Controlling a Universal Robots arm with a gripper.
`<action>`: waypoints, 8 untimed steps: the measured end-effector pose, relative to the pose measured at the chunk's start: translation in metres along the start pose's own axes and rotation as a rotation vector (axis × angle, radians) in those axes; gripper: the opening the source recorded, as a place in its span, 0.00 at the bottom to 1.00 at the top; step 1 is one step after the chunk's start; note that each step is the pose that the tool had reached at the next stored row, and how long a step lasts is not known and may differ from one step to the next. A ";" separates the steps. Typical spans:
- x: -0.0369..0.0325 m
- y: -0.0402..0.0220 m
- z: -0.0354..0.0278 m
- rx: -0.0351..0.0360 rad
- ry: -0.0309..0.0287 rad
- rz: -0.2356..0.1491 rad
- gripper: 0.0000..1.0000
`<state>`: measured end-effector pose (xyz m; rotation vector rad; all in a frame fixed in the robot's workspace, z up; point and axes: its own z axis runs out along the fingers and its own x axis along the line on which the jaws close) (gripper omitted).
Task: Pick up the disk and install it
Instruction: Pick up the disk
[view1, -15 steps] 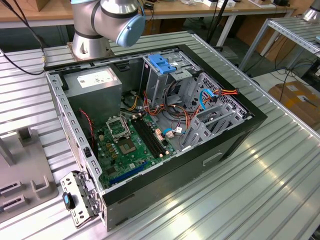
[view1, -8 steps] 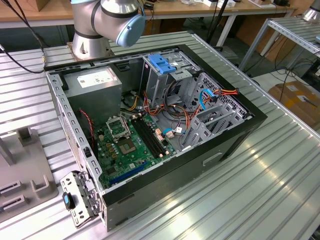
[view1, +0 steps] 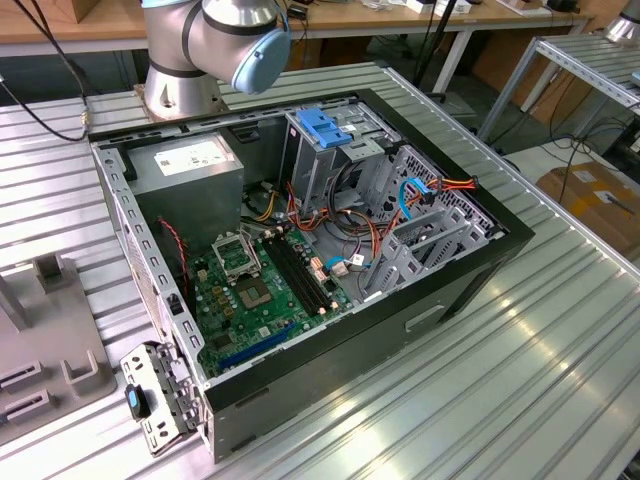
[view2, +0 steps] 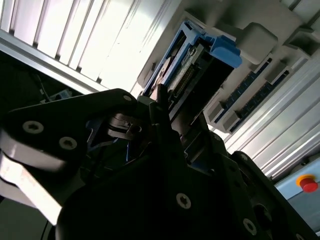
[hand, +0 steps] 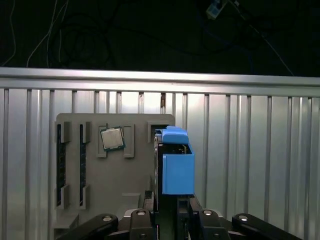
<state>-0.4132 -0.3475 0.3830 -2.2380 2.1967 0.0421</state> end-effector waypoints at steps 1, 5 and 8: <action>-0.0001 0.0000 -0.0028 -0.0001 0.0001 0.000 0.35; -0.0002 0.0002 -0.0089 -0.0001 -0.0002 0.000 0.35; -0.0002 0.0001 -0.0089 -0.0001 -0.0003 0.000 0.35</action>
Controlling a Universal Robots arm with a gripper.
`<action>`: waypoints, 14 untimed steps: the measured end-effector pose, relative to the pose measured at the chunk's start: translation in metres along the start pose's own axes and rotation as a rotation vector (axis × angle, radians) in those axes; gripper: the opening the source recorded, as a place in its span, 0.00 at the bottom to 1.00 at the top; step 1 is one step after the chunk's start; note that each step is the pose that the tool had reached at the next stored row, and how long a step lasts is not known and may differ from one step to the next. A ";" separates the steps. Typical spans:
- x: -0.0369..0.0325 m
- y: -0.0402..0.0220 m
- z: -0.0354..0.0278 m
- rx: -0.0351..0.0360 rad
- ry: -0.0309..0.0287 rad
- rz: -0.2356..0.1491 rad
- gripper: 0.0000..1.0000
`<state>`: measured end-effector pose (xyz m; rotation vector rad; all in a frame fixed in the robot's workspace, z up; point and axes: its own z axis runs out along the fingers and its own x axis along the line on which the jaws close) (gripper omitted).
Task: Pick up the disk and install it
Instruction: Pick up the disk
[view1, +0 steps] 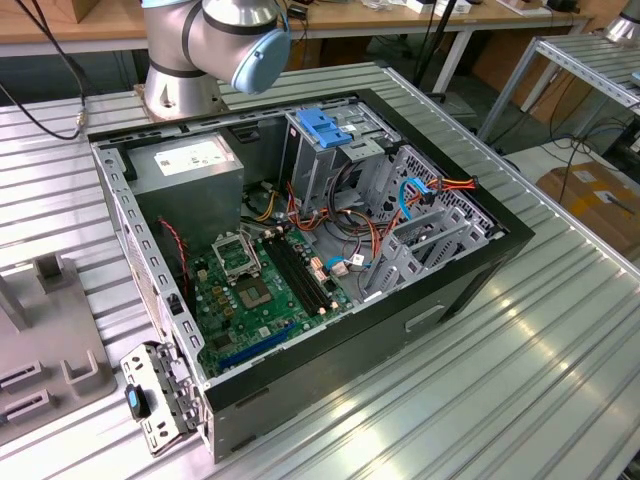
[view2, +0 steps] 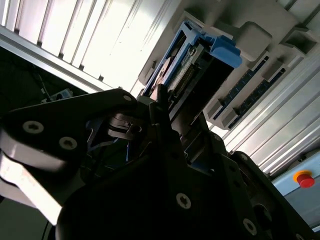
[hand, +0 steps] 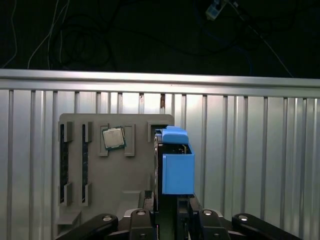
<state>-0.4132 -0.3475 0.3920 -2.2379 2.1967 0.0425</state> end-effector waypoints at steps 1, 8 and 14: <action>0.0000 0.0000 0.0000 0.0001 0.0000 0.000 0.35; 0.0000 0.0000 0.0000 0.0000 -0.0002 0.000 0.35; 0.0000 0.0001 -0.0014 0.0000 -0.0004 0.000 0.35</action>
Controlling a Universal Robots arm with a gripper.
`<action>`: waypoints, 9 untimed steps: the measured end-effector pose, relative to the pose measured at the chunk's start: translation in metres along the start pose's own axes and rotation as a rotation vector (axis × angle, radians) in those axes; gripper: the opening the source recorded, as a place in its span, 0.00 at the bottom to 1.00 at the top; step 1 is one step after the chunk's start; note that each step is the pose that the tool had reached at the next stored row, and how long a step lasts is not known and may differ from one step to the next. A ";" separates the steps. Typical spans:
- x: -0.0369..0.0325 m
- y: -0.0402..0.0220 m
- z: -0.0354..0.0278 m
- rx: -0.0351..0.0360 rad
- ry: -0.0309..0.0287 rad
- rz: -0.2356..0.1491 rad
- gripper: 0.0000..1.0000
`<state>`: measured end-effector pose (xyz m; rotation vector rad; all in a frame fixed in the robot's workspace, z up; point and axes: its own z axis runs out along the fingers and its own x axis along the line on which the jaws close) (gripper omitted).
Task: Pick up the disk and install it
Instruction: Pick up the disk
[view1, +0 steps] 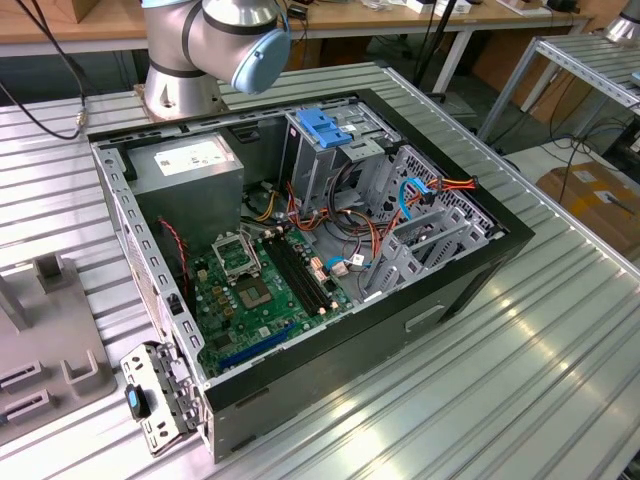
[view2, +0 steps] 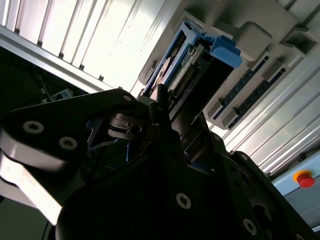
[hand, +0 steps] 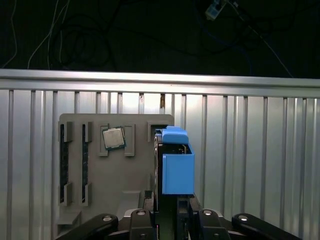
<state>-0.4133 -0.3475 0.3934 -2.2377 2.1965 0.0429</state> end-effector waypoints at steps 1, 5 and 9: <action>-0.0001 0.0000 -0.0012 -0.0001 0.0000 0.000 0.35; -0.0003 0.0002 -0.0127 0.0001 0.0000 0.000 0.35; -0.0008 0.0004 -0.0309 0.0000 0.0000 0.000 0.35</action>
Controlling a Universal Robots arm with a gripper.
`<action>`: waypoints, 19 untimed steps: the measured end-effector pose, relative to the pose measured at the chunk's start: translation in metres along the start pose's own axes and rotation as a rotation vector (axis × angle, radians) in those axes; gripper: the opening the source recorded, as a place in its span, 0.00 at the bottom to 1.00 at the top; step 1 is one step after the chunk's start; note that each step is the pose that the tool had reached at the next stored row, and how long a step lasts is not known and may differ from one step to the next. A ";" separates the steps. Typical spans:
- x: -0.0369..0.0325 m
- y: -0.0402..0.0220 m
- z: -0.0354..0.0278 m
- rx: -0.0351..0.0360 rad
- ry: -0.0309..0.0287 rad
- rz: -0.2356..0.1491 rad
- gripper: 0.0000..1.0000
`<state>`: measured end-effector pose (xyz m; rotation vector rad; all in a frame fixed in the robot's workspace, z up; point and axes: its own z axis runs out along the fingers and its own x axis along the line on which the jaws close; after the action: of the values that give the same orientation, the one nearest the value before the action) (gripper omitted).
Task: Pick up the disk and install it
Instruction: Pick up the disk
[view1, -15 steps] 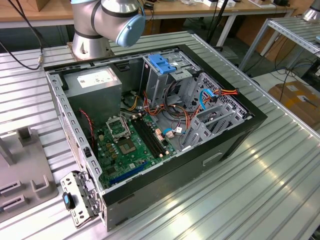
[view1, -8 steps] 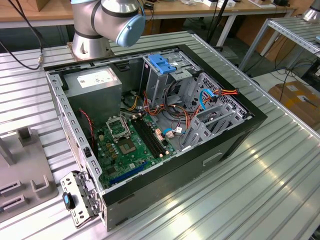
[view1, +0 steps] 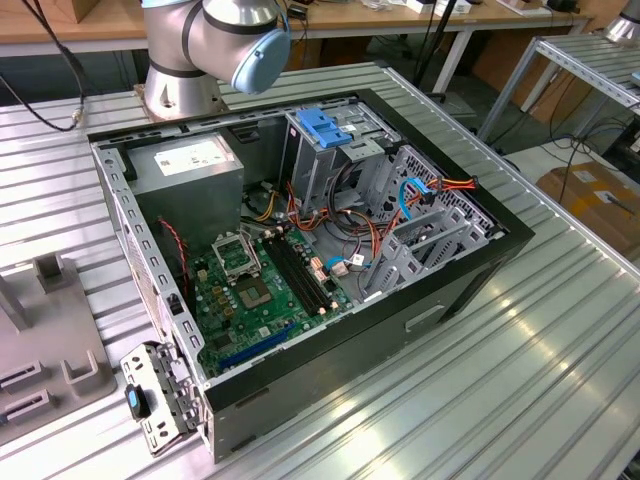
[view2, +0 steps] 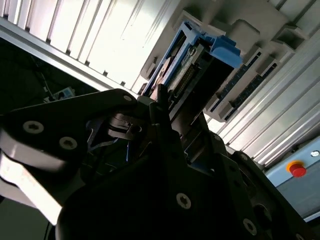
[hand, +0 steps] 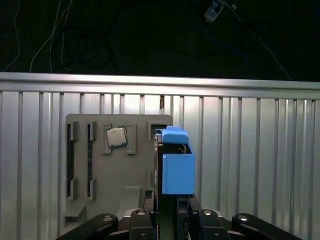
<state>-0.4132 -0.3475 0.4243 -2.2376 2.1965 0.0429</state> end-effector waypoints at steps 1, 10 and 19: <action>-0.0001 0.0001 -0.0054 0.0000 0.0000 0.000 0.35; -0.0009 0.0006 -0.0388 0.0001 -0.0001 0.000 0.35; -0.0009 0.0006 -0.0392 0.0000 0.0000 0.000 0.35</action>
<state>-0.4132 -0.3475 0.4635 -2.2377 2.1964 0.0429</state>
